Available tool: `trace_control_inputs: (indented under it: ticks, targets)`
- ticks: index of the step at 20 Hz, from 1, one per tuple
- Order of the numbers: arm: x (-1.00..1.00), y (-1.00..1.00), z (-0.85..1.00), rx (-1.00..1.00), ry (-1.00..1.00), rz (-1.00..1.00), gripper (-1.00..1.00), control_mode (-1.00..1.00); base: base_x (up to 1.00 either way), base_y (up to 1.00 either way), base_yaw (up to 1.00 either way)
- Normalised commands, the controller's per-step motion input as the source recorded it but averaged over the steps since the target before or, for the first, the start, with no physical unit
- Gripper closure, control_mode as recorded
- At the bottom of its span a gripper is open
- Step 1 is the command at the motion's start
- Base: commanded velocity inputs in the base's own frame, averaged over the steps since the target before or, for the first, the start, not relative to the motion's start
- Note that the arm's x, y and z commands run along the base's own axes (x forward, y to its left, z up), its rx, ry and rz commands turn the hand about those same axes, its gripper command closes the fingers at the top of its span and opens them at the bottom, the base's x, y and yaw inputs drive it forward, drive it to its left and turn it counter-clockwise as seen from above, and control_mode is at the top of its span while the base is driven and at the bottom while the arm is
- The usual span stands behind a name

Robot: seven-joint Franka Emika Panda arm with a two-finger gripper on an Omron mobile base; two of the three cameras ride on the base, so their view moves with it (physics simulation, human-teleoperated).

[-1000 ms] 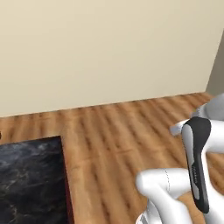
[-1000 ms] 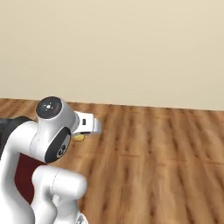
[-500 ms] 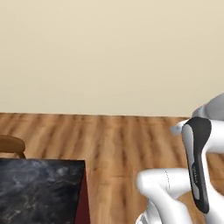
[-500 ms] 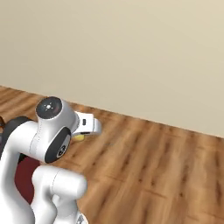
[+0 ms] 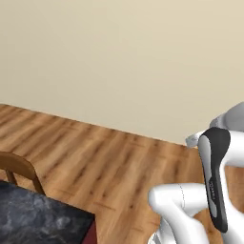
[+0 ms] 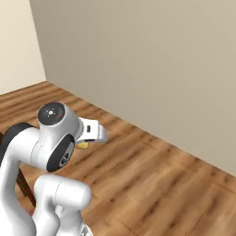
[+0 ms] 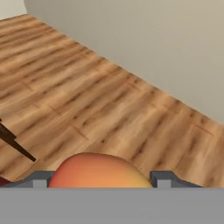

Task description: Retrieve the tangerine and mango from the fridge and place them into the bowl on the dining table.

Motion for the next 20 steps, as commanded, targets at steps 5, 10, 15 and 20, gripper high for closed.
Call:
trace_control_inputs:
  ticks: [5,10,15,20]
  targets:
    - [0.00,0.00,0.00,0.00,0.00,0.00,1.00,1.00,1.00,-0.31,0.56]
    - [0.00,0.00,0.00,0.00,0.00,0.00,1.00,1.00,1.00,-0.14,0.52]
    - [0.00,0.00,0.00,0.00,0.00,0.00,1.00,1.00,1.00,0.00,0.48]
    - [0.00,0.00,0.00,0.00,0.00,0.00,1.00,1.00,1.00,-0.04,0.46]
